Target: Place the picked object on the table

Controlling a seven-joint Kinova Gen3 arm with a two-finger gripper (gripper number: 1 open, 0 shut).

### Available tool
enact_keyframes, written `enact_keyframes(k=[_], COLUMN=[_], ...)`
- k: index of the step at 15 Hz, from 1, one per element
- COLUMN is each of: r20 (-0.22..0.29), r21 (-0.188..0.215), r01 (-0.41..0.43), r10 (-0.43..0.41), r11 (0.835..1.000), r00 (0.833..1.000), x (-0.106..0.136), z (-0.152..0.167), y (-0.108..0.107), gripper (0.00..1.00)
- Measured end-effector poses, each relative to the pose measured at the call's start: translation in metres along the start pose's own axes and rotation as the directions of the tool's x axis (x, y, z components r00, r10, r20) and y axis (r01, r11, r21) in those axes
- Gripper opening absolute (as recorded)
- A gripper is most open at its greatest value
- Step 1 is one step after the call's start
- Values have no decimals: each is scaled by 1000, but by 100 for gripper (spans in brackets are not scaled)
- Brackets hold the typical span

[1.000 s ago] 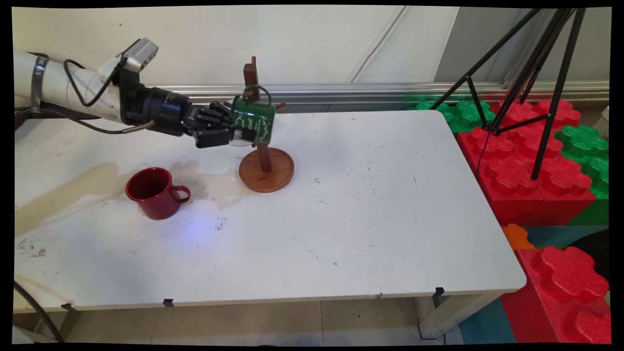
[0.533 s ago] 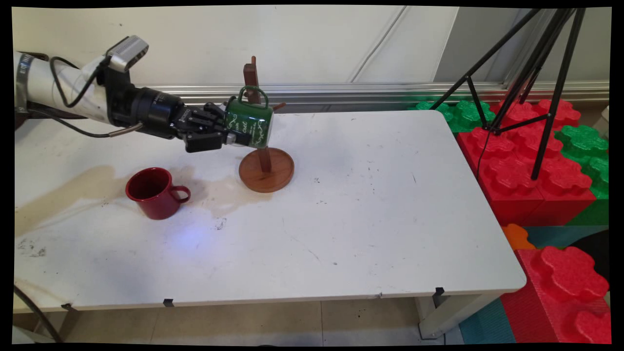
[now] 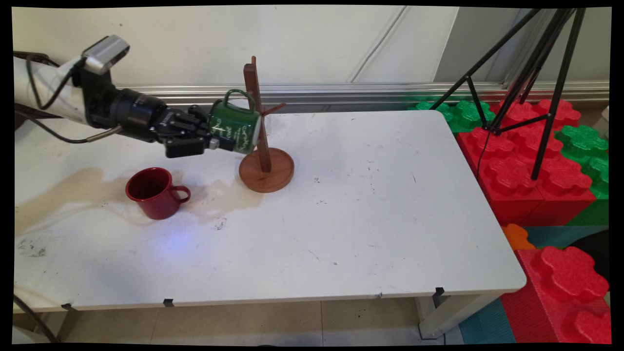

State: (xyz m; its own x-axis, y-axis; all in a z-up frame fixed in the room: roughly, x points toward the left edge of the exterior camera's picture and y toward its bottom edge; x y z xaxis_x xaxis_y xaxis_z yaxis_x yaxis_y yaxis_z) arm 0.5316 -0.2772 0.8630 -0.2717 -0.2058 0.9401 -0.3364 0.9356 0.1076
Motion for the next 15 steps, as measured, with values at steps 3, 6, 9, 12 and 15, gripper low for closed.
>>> enact_keyframes(k=[3, 6, 9, 12, 15], r20=[20, 47, 86, 138, 190], r21=[0, 6, 26, 61, 95], r01=[-21, -43, -63, -86, -113], r10=[21, 42, 61, 77, 93], r11=[1000, 999, 998, 994, 989], r00=[1000, 998, 994, 987, 977], x=[0, 0, -4, -9, -15], z=[-17, -36, -56, -78, -97], y=[2, 2, -1, -6, -14], gripper=[0, 0, 0, 0, 0])
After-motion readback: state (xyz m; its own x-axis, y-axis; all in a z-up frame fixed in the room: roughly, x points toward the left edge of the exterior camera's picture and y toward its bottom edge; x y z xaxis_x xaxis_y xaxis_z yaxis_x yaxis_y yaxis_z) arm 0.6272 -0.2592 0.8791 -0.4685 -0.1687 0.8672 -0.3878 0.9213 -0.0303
